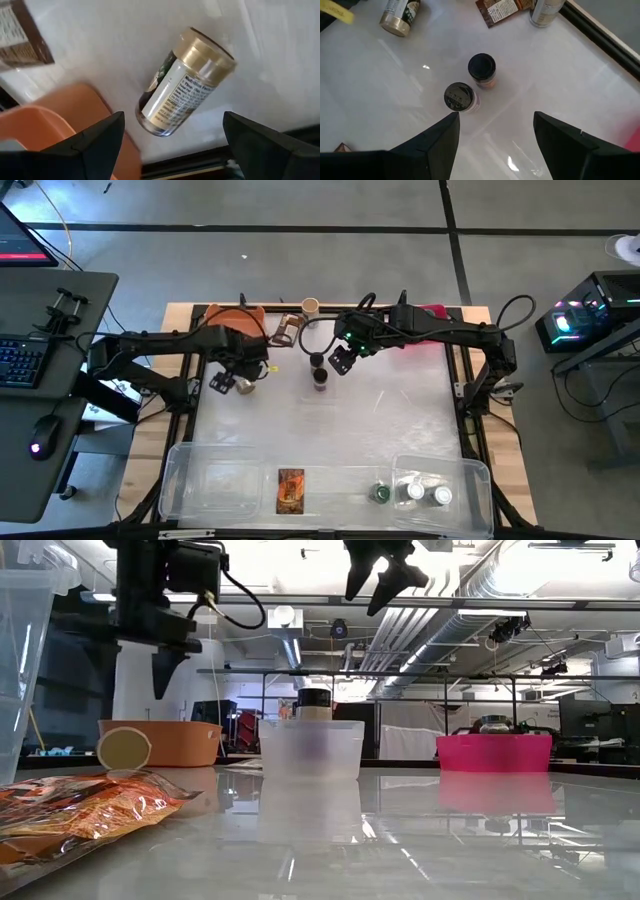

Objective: Sort spices by type
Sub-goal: Put the bottom gold seasoning bottle into the left transparent bin

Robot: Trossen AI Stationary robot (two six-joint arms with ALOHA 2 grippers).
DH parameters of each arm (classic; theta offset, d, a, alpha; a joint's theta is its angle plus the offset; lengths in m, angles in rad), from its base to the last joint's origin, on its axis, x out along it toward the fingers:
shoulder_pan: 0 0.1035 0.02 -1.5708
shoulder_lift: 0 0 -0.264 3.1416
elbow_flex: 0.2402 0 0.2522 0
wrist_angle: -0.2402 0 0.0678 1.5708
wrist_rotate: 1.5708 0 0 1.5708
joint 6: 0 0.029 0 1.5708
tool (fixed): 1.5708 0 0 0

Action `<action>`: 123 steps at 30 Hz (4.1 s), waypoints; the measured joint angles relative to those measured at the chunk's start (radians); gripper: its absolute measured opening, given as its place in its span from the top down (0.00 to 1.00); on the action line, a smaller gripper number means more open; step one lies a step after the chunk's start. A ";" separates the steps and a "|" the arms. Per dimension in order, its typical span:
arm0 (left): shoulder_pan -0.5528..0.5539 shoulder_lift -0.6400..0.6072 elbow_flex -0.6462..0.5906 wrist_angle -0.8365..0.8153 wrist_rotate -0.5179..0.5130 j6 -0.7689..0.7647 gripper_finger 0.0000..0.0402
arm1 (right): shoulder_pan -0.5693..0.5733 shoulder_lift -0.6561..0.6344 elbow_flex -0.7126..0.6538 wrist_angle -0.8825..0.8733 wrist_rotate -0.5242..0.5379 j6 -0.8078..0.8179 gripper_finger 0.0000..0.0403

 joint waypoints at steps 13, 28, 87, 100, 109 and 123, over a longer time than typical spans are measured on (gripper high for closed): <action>0.011 0.000 -0.165 0.142 0.001 0.208 0.19 | 0.000 0.000 0.000 0.035 0.028 -0.052 0.38; 0.024 0.007 -0.204 0.251 0.101 0.295 0.19 | 0.000 0.000 0.000 0.043 0.028 -0.042 0.38; -0.234 -0.117 0.216 0.466 0.100 -0.449 0.43 | 0.209 0.063 0.000 0.511 0.054 -0.510 0.38; -0.233 -0.122 0.216 0.517 0.097 -0.409 0.43 | 0.209 0.097 0.000 0.457 0.085 -0.365 0.22; -0.233 -0.122 0.216 0.527 0.097 -0.401 0.43 | 0.210 0.098 0.000 0.478 0.106 -0.415 0.20; -0.233 -0.121 0.218 0.629 0.113 -0.346 0.43 | 0.195 0.097 0.000 0.518 0.114 -0.496 0.20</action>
